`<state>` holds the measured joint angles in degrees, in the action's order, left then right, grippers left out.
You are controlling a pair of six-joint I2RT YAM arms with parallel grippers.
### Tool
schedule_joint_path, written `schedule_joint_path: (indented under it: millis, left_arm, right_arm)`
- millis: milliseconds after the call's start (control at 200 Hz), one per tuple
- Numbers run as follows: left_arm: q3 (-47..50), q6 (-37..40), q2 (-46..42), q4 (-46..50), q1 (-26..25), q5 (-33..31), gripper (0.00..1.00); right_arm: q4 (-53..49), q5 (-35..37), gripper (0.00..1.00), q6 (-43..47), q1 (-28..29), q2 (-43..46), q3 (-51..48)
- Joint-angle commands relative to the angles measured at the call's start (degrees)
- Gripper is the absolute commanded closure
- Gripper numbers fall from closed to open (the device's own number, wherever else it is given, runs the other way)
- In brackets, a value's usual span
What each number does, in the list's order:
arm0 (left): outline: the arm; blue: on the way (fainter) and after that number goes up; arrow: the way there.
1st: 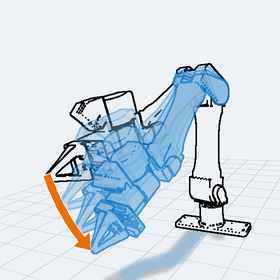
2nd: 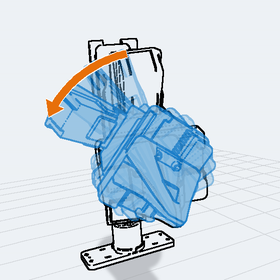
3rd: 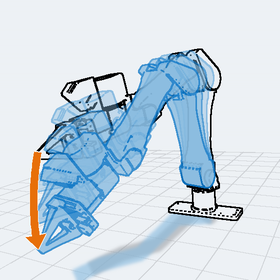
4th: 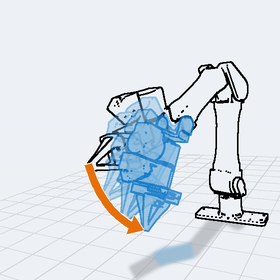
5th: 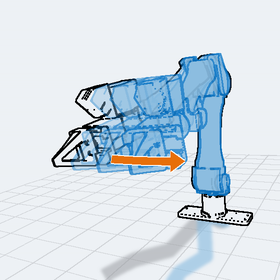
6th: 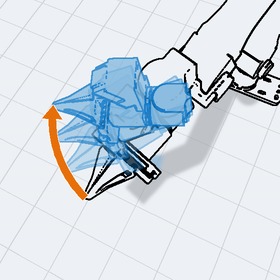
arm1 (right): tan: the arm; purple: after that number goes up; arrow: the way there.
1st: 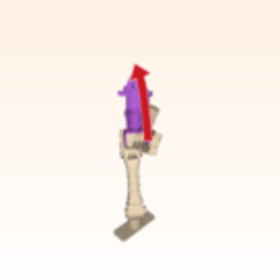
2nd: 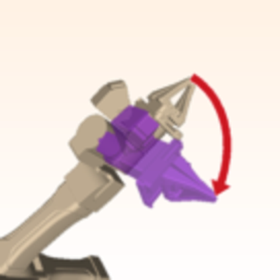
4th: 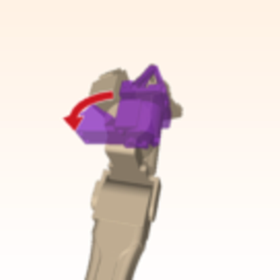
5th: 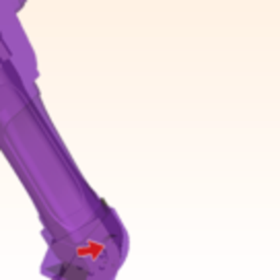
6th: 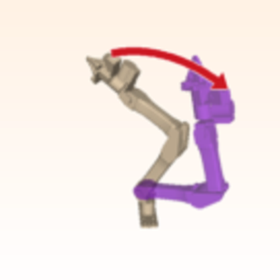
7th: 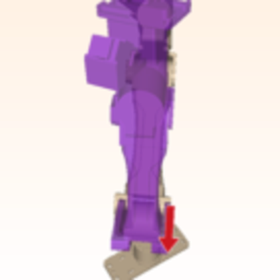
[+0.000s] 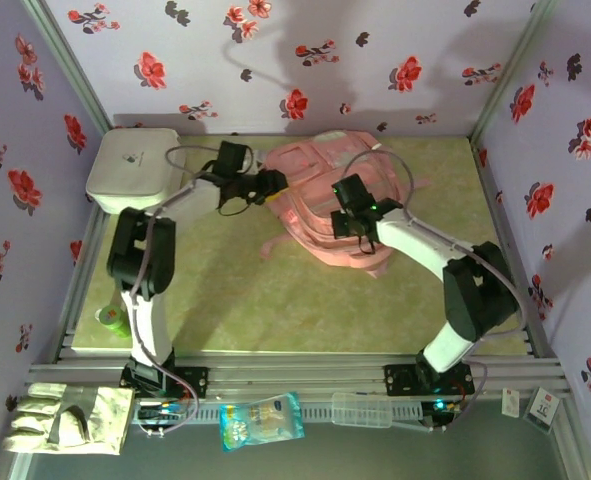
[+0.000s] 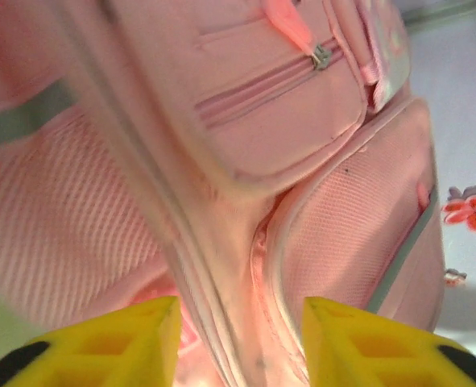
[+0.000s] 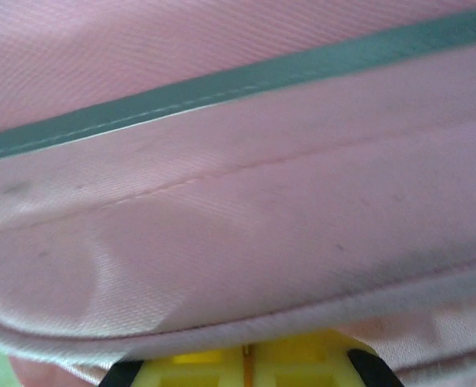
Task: Pack books, pencil case, and school supplies into a backpack
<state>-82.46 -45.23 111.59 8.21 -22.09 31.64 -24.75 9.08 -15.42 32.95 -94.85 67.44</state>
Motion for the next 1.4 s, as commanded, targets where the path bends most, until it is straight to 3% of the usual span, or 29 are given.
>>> schedule_joint_path:
  millis: [0, 185, 420, 745, 1045, 1395]
  left_arm:
    - [6.5, -1.6, -6.5, -5.4, 2.3, -0.4, 0.50]
    - [14.9, -7.3, -10.2, -12.5, 3.6, 1.5, 0.41]
    - [15.7, -14.0, -5.8, -20.5, 2.4, 6.9, 0.42]
    - [12.2, -13.7, -1.4, -18.4, 0.7, 7.1, 0.62]
    - [9.5, -10.1, -0.7, -13.1, 0.7, 5.4, 0.91]
    - [8.4, -4.2, -2.7, -6.6, 2.4, 3.5, 0.98]
  right_arm:
    - [3.6, -5.3, 1.00, -0.3, 3.2, -3.5, 5.1]
    - [7.4, -8.3, 1.00, -4.1, 5.5, -9.2, 9.6]
    - [8.1, -10.8, 1.00, -5.6, 6.9, -11.8, 12.8]
    - [8.4, -11.1, 1.00, -6.3, 6.9, -10.9, 11.4]
    - [4.2, -3.3, 1.00, -6.8, 6.3, -7.6, 8.3]
    - [-2.2, 2.4, 1.00, -5.0, 1.5, 3.5, -0.9]
